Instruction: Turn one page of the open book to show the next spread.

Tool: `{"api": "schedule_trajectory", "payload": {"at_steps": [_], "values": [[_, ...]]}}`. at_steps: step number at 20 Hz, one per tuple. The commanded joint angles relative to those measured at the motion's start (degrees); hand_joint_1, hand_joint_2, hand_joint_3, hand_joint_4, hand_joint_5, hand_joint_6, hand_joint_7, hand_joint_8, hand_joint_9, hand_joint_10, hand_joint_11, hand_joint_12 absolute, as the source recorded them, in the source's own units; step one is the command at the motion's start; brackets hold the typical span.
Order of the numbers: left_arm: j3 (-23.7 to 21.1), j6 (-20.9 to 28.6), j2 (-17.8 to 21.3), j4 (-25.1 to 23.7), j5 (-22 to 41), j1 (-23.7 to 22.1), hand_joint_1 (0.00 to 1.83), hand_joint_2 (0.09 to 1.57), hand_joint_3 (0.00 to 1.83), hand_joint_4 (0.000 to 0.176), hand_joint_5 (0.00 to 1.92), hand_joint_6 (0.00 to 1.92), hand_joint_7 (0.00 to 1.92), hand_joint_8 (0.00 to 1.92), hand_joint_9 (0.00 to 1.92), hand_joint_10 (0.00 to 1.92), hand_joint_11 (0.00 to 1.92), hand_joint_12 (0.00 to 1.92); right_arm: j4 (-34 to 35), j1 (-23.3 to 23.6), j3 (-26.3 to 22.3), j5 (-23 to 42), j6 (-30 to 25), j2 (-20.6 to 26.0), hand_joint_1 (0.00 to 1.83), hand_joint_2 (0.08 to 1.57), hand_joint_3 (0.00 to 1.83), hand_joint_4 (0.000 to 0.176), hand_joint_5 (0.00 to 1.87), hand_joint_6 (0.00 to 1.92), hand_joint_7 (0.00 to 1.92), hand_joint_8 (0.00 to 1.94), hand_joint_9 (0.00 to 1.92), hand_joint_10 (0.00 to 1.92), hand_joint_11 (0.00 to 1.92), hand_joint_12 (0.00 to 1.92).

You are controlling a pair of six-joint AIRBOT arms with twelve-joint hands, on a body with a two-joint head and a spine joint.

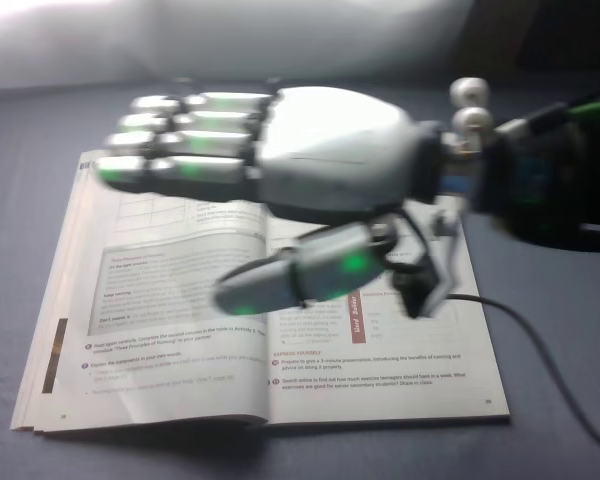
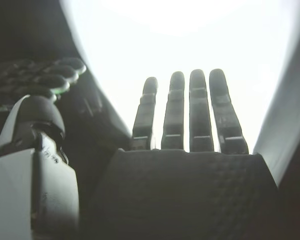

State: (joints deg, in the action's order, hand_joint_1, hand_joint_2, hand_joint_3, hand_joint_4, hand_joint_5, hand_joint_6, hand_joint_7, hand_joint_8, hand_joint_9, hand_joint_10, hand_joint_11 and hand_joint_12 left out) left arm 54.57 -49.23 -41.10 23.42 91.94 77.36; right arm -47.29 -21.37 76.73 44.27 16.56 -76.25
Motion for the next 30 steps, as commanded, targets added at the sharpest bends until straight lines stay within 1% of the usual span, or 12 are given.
{"api": "schedule_trajectory", "payload": {"at_steps": [1,2,4,5,7,9,10,11,13,18,22,30], "values": [[0.1,0.2,-0.1,1.1,7.1,-0.3,0.16,1.4,0.0,0.0,0.02,0.0,0.02,0.0,0.03,0.0,0.0,0.08,3.8,0.1,-1.0,5.1,-0.3,2.0,0.0,1.27,0.01,0.0,0.0,0.0,0.0,0.0,0.0,0.0,0.0,0.0],[0.1,0.3,-0.4,0.6,7.1,-0.3,0.05,1.36,0.0,0.0,0.0,0.0,0.0,0.0,0.0,0.0,0.0,0.02,4.4,-0.3,-2.5,4.8,-0.3,3.1,0.0,1.28,0.02,0.0,0.0,0.0,0.0,0.0,0.0,0.0,0.0,0.0],[0.1,0.5,-0.9,-0.2,7.1,-0.4,0.0,1.32,0.0,0.066,0.0,0.0,0.0,0.0,0.0,0.0,0.0,0.0,6.3,-2.2,-4.4,4.8,-0.3,7.5,0.08,1.27,0.0,0.0,0.0,0.0,0.0,0.0,0.0,0.0,0.0,0.0],[0.1,0.6,-1.4,-0.8,7.0,-0.4,0.0,1.31,0.0,0.071,0.0,0.0,0.0,0.0,0.0,0.0,0.0,0.0,8.3,-4.2,-5.6,4.8,0.3,10.3,0.1,1.26,0.0,0.0,0.0,0.0,0.0,0.0,0.0,0.0,0.0,0.0],[0.4,1.0,-2.2,-1.7,7.0,-0.4,0.07,1.3,0.0,0.071,0.0,0.0,0.0,0.0,0.0,0.0,0.0,0.0,11.4,-7.0,-7.4,4.9,2.1,13.8,0.07,1.26,0.0,0.0,0.0,0.0,0.0,0.0,0.0,0.0,0.0,0.0],[0.8,1.3,-3.0,-2.6,7.0,-0.7,0.13,1.31,0.0,0.031,0.0,0.0,0.0,0.0,0.0,0.0,0.0,0.0,15.7,-10.1,-9.6,5.2,4.9,18.2,0.0,1.31,0.02,0.0,0.0,0.0,0.0,0.0,0.0,0.0,0.0,0.0],[0.9,1.5,-3.3,-3.0,6.9,-0.8,0.13,1.3,0.0,0.043,0.0,0.0,0.0,0.0,0.0,0.0,0.0,0.0,17.6,-11.5,-10.5,5.6,5.8,19.8,0.0,1.3,0.02,0.0,0.0,0.0,0.0,0.0,0.0,0.0,0.0,0.0],[0.9,1.6,-3.4,-3.5,6.9,-0.8,0.13,1.29,0.0,0.062,0.0,0.0,0.0,0.0,0.0,0.0,0.0,0.0,19.7,-13.4,-11.4,5.9,6.9,21.7,0.02,1.3,0.01,0.039,0.0,0.0,0.0,0.0,0.0,0.0,0.0,0.0],[1.0,1.7,-3.8,-4.3,6.9,-0.9,0.12,1.27,0.0,0.052,0.0,0.0,0.0,0.0,0.0,0.0,0.0,0.0,23.3,-16.1,-13.0,6.8,8.9,24.1,0.0,1.3,0.01,0.0,0.0,0.0,0.0,0.0,0.0,0.0,0.0,0.0],[1.8,2.4,-5.2,-6.6,5.1,-2.8,0.01,1.22,0.0,0.022,0.0,0.0,0.0,0.0,0.0,0.0,0.0,0.0,34.5,-25.0,-16.2,14.0,13.1,28.5,0.0,1.3,0.01,0.0,0.0,0.0,0.0,0.0,0.0,0.0,0.0,0.0],[2.1,2.6,-5.7,-7.1,5.1,-3.7,0.04,1.19,0.0,0.052,0.0,0.0,0.0,0.0,0.0,0.0,0.0,0.0,40.8,-30.2,-18.0,20.6,15.2,30.6,0.0,1.33,0.02,0.0,0.0,0.0,0.0,0.0,0.0,0.0,0.0,0.0],[2.7,2.7,-6.2,-7.8,5.5,-5.2,0.01,1.2,0.0,0.02,0.0,0.0,0.0,0.0,0.0,0.0,0.0,0.0,47.4,-34.0,-19.7,31.7,17.2,32.7,0.0,1.34,0.02,0.0,0.0,0.0,0.0,0.0,0.0,0.0,0.0,0.0]]}}
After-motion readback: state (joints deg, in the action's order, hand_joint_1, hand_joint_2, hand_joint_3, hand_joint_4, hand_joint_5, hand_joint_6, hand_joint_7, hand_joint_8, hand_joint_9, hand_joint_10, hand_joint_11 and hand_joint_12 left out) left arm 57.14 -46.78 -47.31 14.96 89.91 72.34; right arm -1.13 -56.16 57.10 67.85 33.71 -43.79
